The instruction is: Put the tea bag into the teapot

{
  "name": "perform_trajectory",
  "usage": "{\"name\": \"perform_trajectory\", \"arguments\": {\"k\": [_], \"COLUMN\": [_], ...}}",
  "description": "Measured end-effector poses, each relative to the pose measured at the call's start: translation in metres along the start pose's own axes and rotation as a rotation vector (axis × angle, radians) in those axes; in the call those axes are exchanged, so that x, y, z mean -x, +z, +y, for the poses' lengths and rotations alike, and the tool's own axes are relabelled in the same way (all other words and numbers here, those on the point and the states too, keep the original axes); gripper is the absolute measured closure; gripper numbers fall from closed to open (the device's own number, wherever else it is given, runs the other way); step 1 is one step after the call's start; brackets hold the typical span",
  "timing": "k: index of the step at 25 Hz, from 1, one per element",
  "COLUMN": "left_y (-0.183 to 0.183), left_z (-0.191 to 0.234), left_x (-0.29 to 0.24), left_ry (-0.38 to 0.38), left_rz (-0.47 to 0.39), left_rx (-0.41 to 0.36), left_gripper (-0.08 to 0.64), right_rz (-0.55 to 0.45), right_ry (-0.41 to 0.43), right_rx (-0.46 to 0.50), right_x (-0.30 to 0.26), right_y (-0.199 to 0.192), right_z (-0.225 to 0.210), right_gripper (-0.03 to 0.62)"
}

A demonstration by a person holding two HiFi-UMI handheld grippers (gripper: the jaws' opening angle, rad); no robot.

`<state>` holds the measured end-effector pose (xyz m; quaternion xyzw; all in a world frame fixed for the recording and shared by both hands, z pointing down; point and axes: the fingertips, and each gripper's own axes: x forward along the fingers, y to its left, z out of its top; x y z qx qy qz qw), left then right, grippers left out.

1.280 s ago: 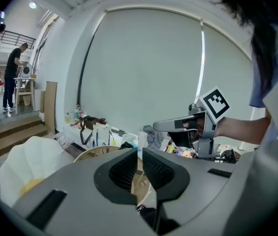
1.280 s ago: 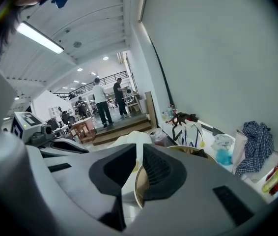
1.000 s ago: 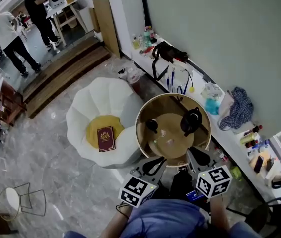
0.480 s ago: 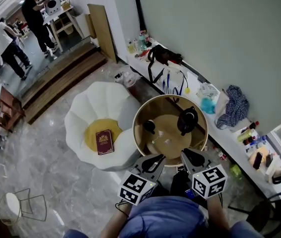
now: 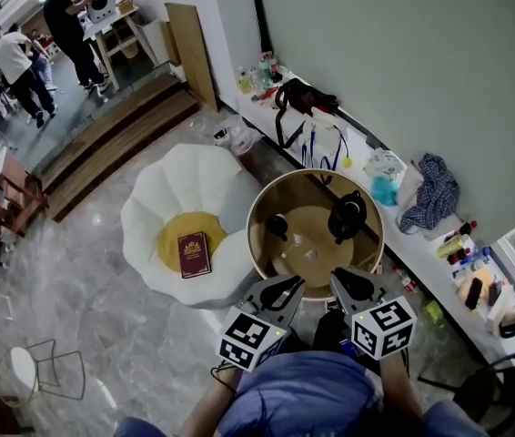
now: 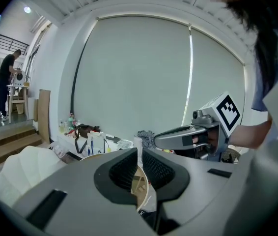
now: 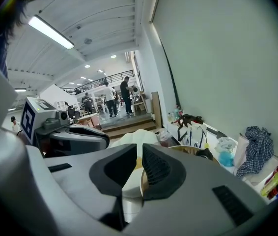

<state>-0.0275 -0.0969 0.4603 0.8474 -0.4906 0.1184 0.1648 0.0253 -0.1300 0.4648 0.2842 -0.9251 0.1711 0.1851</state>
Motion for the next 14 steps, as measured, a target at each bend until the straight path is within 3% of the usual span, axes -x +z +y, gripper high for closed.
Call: {"name": "perform_trajectory", "arguments": {"k": [14], "left_y": [-0.001], "left_z": [0.019], "left_x": [0.003], "left_ry": [0.047], "left_rz": [-0.007], "left_rx": [0.021], "left_gripper": [0.535], "right_rz": [0.025], "right_ry": [0.043], "right_rx": [0.038], "right_x": [-0.02], "right_y": [0.004], "right_z": [0.004], "right_gripper": [0.545]}}
